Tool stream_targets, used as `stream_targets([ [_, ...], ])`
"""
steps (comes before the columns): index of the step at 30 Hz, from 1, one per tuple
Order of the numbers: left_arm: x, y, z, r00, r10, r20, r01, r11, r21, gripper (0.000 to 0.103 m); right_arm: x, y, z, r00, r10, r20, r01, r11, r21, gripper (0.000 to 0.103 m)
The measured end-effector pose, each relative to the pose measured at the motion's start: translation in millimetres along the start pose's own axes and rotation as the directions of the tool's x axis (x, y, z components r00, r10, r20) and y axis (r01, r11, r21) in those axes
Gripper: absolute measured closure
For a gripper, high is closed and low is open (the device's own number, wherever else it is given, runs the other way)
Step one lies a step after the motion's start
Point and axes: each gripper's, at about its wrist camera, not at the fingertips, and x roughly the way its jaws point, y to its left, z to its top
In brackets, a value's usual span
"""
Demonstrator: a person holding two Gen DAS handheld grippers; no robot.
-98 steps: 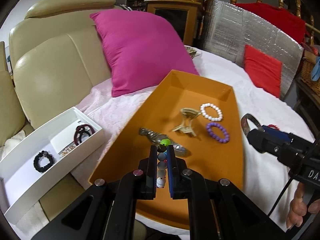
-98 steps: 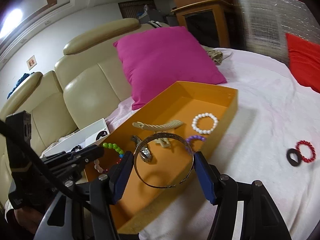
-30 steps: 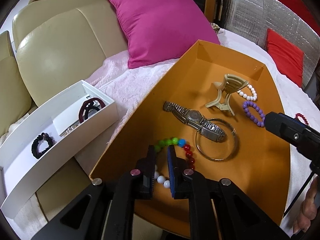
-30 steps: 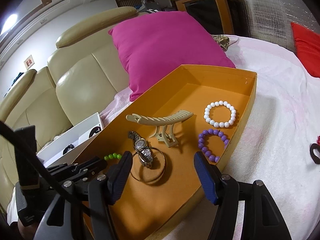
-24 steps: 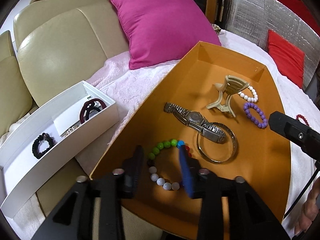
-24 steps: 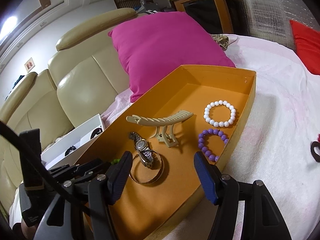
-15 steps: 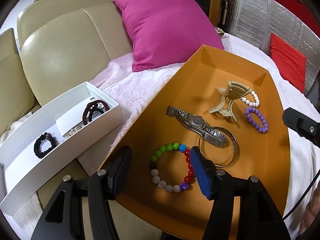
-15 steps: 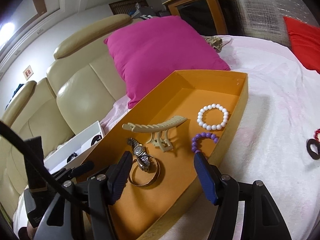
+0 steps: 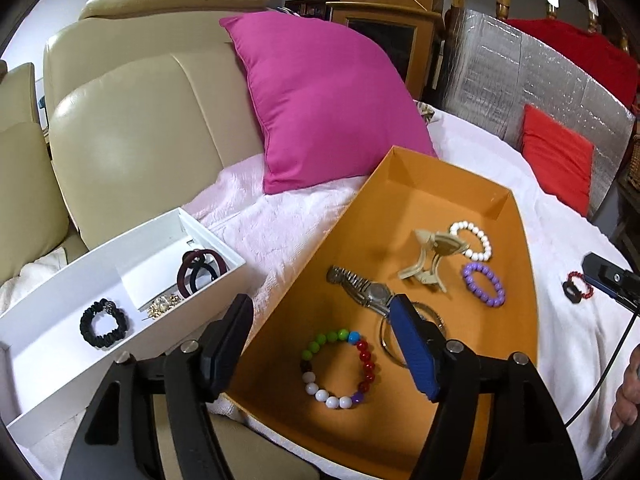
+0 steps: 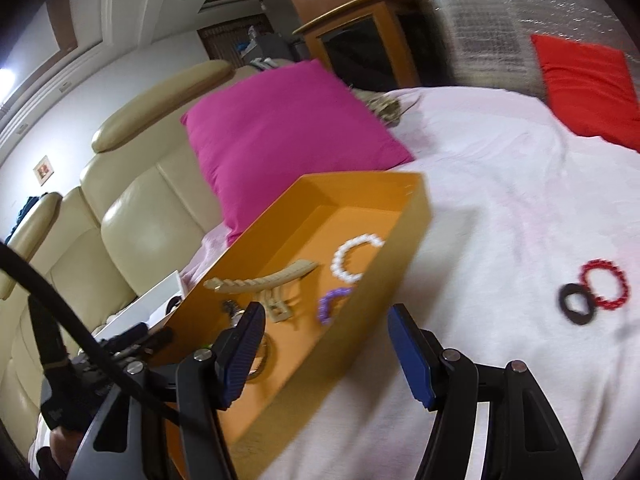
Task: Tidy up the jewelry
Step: 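Open both tools to drop the bracelet and bangle, then withdraw, then grasp the black hair tie with the left tool and lift it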
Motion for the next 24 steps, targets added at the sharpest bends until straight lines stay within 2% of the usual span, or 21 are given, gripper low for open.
stream_targets([
  [6, -17.5, -35.0, 9.7, 0.999, -0.029, 0.022, 0.027, 0.997, 0.068, 0.031, -40.2, -51.3, 6.9, 0.996, -0.086, 0.027, 0.085, 0.996, 0.027, 0.035],
  [12, -27.4, -104.2, 17.3, 0.998, -0.07, 0.007, 0.067, 0.98, 0.186, 0.031, -94.9, -124.6, 9.3, 0.98, -0.18, 0.081, 0.167, 0.975, 0.144, 0.035],
  [16, -19.7, -160.7, 17.2, 0.995, -0.093, -0.036, 0.099, 0.963, 0.252, 0.03, -116.8, -172.9, 9.3, 0.974, -0.212, 0.077, 0.186, 0.947, 0.261, 0.035],
  [20, 0.8, -219.5, 10.1, 0.989, -0.112, -0.091, 0.135, 0.941, 0.311, 0.03, -127.6, -224.0, 2.1, 0.976, -0.214, 0.028, 0.185, 0.897, 0.401, 0.035],
  [24, 29.1, -272.0, 4.0, 0.977, -0.144, -0.159, 0.188, 0.932, 0.31, 0.03, -132.2, -251.0, -1.9, 0.973, -0.233, -0.008, 0.211, 0.865, 0.456, 0.035],
])
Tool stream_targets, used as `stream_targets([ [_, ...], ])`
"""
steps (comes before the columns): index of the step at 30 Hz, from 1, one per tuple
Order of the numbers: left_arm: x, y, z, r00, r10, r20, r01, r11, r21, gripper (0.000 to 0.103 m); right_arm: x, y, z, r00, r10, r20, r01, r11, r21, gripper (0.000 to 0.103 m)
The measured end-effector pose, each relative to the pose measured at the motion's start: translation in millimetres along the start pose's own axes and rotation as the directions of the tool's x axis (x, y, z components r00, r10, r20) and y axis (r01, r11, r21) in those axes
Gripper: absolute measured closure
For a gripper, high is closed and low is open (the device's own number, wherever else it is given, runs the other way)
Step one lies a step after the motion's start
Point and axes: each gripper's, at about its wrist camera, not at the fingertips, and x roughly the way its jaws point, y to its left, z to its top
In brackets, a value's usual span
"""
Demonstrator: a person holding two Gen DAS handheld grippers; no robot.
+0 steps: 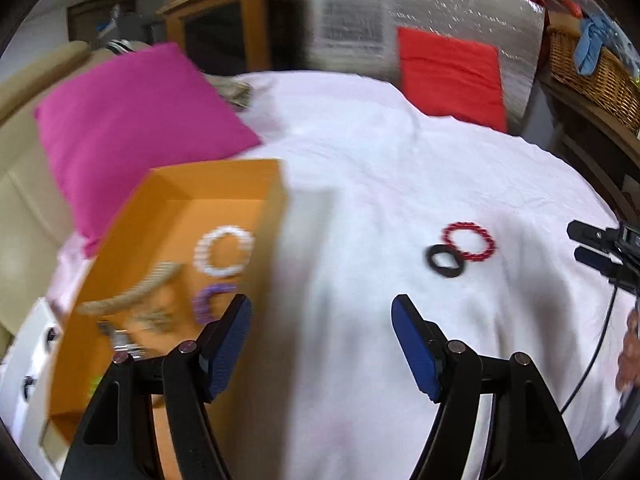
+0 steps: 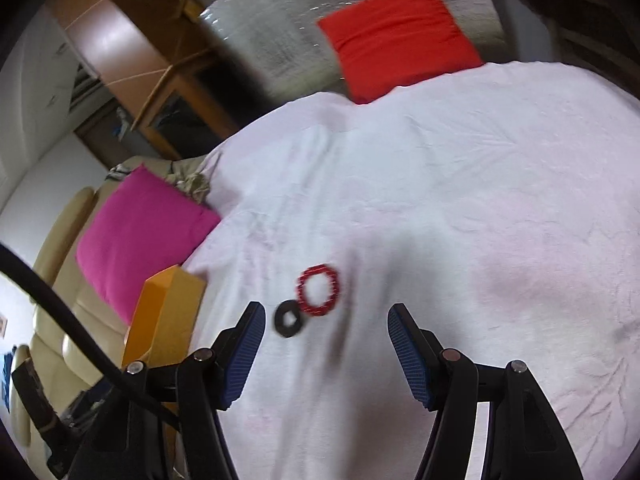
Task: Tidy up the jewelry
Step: 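Grasp the black hair tie with the left tool and lift it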
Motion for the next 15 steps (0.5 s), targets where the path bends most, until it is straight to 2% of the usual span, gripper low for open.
stream_targets([
  [3, 25.6, -28.4, 9.3, 0.999, -0.048, -0.007, 0.048, 0.999, -0.004, 0.03, -1.7, -12.3, 1.5, 1.0, 0.02, -0.007, -0.019, 0.999, 0.033, 0.035],
  [7, 59.3, -60.6, 16.3, 0.997, -0.075, -0.018, 0.076, 0.996, 0.054, 0.03, -2.0, -13.3, 4.4, 1.0, 0.013, -0.004, -0.013, 1.0, 0.011, 0.035],
  [9, 70.1, -71.5, 19.4, 0.992, -0.127, -0.026, 0.129, 0.989, 0.078, 0.03, -2.8, -12.4, 6.0, 1.0, 0.004, 0.002, -0.004, 1.0, -0.005, 0.035],
  [12, 81.7, -84.3, 19.7, 0.991, -0.124, -0.04, 0.128, 0.984, 0.126, 0.03, -1.5, -11.5, 7.3, 1.0, -0.003, 0.002, 0.003, 1.0, -0.014, 0.035],
  [14, 92.2, -87.4, 19.6, 0.991, -0.115, -0.068, 0.123, 0.983, 0.133, 0.033, 3.7, -11.7, 8.0, 1.0, -0.004, -0.008, 0.004, 1.0, -0.013, 0.035],
  [15, 96.2, -86.4, 20.1, 0.989, -0.118, -0.084, 0.128, 0.983, 0.129, 0.042, 6.4, -11.7, 8.2, 1.0, -0.005, -0.014, 0.005, 1.0, -0.013, 0.035],
])
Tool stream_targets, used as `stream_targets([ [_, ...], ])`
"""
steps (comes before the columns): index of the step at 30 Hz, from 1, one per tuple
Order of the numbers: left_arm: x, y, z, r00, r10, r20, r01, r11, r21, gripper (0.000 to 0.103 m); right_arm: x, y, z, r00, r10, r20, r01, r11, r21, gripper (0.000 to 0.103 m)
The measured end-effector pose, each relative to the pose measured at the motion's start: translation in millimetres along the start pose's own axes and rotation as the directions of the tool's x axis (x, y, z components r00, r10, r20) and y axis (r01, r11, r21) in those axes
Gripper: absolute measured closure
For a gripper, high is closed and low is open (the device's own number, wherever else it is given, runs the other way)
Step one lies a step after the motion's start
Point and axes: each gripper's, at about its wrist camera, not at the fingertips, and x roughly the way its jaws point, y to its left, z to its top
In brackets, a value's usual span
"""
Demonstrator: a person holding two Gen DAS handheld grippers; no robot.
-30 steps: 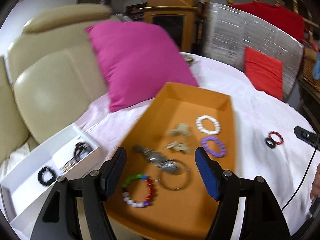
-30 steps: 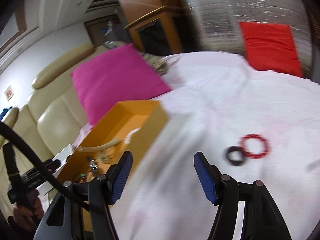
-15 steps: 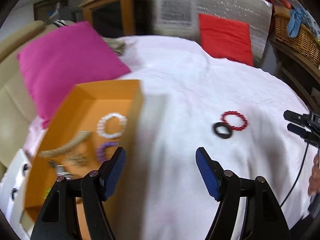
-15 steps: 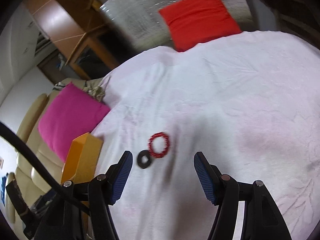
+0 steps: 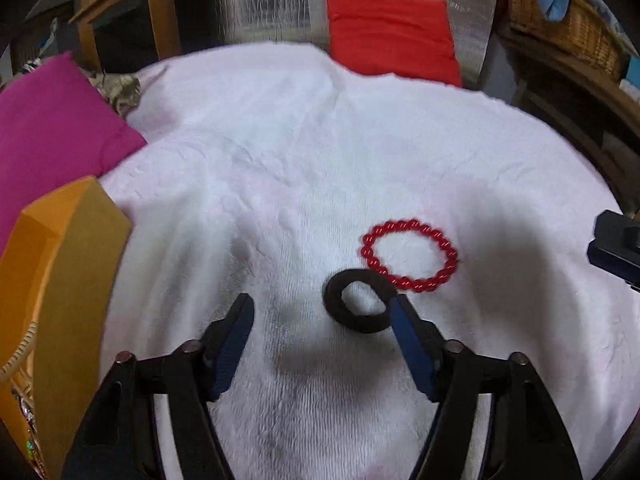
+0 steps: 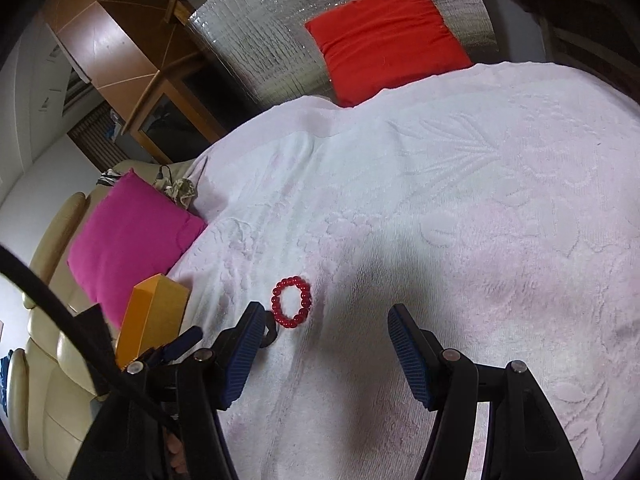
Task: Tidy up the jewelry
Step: 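Grasp the black hair tie with the left tool and lift it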
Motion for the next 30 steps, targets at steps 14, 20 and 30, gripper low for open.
stream_targets([
  [14, 19.1, 7.7, 8.7, 0.998, -0.039, -0.058, 0.04, 0.999, 0.022, 0.096, 26.7, 7.6, 3.2, 1.0, -0.014, 0.014, 0.015, 0.999, -0.051, 0.036],
  [20, 9.2, 22.6, 7.1, 0.998, -0.031, -0.053, 0.031, 1.0, -0.005, 0.099, 45.6, 32.5, -2.2, 1.0, 0.01, 0.006, -0.009, 0.983, -0.185, 0.059],
  [30, 8.7, 39.2, 8.6, 0.998, -0.038, -0.049, 0.036, 0.998, -0.047, 0.099, 102.2, 40.9, -3.3, 0.994, -0.074, -0.076, 0.05, 0.958, -0.283, 0.069],
])
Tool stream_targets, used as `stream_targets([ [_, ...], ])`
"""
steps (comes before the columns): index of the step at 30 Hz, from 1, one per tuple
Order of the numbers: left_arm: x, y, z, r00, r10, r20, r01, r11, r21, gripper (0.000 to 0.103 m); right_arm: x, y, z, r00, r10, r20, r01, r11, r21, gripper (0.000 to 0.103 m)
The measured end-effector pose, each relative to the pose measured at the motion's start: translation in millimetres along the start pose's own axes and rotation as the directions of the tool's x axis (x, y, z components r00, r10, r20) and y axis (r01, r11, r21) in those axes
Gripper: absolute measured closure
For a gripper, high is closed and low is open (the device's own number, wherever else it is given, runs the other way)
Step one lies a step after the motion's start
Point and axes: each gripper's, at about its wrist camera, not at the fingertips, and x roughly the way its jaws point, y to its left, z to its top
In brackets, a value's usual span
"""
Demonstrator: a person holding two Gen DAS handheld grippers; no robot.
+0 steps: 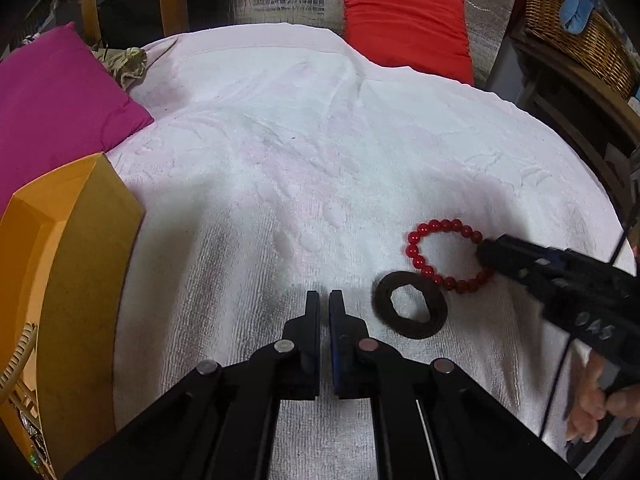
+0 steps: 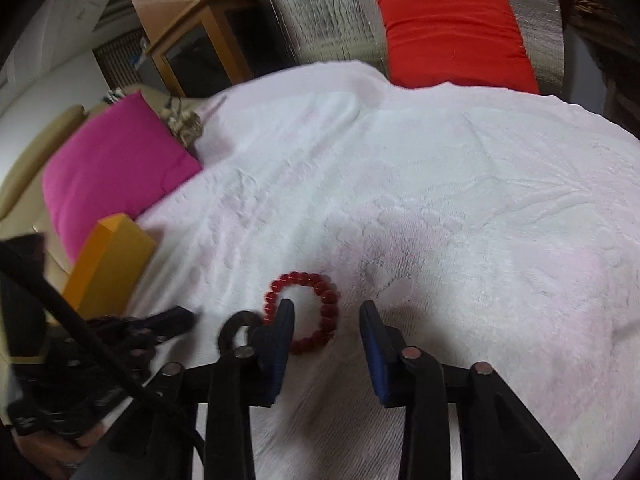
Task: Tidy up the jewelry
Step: 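Grasp the black hair tie with the left tool and lift it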
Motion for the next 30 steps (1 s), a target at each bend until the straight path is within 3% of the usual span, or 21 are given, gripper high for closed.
stream_targets([
  [3, 2.2, -0.4, 2.2, 1.0, 0.0, -0.006, 0.0, 1.0, -0.002, 0.099, 11.5, 5.5, -0.3, 0.998, -0.057, -0.017, 0.056, 0.997, -0.054, 0.075],
  [7, 2.9, -3.6, 4.6, 1.0, -0.023, 0.0, 0.023, 1.0, 0.001, 0.099, 11.1, 9.9, 1.8, 0.992, -0.126, -0.015, 0.124, 0.986, -0.11, 0.092],
  [11, 4.2, -12.1, 5.5, 0.998, -0.061, 0.0, 0.061, 0.998, 0.018, 0.095, -4.3, 4.2, 4.4, 0.982, -0.185, 0.023, 0.186, 0.977, -0.106, 0.093],
  [12, 4.8, -15.6, 5.5, 0.997, -0.074, -0.003, 0.074, 0.997, 0.024, 0.087, -6.9, -0.5, 5.1, 0.981, -0.192, 0.024, 0.194, 0.977, -0.093, 0.093],
  [15, 5.7, -27.0, 5.9, 0.994, -0.105, -0.001, 0.105, 0.993, 0.047, 0.049, -15.5, -19.4, 6.5, 0.974, -0.227, 0.019, 0.228, 0.973, -0.043, 0.093],
  [16, 5.2, -31.1, 6.2, 0.993, -0.116, 0.005, 0.115, 0.992, 0.057, 0.044, -19.3, -26.2, 6.7, 0.973, -0.229, 0.014, 0.229, 0.973, -0.023, 0.093],
  [19, 5.1, -41.4, 6.3, 0.988, -0.155, 0.01, 0.153, 0.984, 0.086, 0.043, -30.9, -42.7, 6.4, 0.971, -0.239, 0.008, 0.239, 0.971, 0.02, 0.093],
  [23, 18.6, -48.1, 4.1, 0.992, -0.124, -0.033, 0.126, 0.987, 0.1, 0.044, -33.1, -56.8, 2.3, 0.977, -0.213, -0.03, 0.214, 0.974, 0.076, 0.093],
  [24, 19.9, -48.9, 3.6, 0.992, -0.121, -0.028, 0.124, 0.987, 0.101, 0.046, -31.4, -57.3, 1.3, 0.977, -0.208, -0.039, 0.21, 0.974, 0.079, 0.093],
  [25, 20.0, -50.3, 3.8, 0.993, -0.115, -0.022, 0.117, 0.987, 0.11, 0.059, -29.0, -57.5, 0.8, 0.977, -0.207, -0.051, 0.211, 0.974, 0.078, 0.093],
  [26, 21.0, -50.9, 3.7, 0.993, -0.115, -0.026, 0.118, 0.986, 0.117, 0.064, -28.5, -56.7, -0.3, 0.977, -0.206, -0.06, 0.21, 0.975, 0.078, 0.092],
  [30, 23.3, -53.6, 2.8, 0.994, -0.106, -0.028, 0.108, 0.986, 0.128, 0.076, -27.7, -60.4, 0.5, 0.983, -0.162, -0.089, 0.171, 0.978, 0.116, 0.089],
])
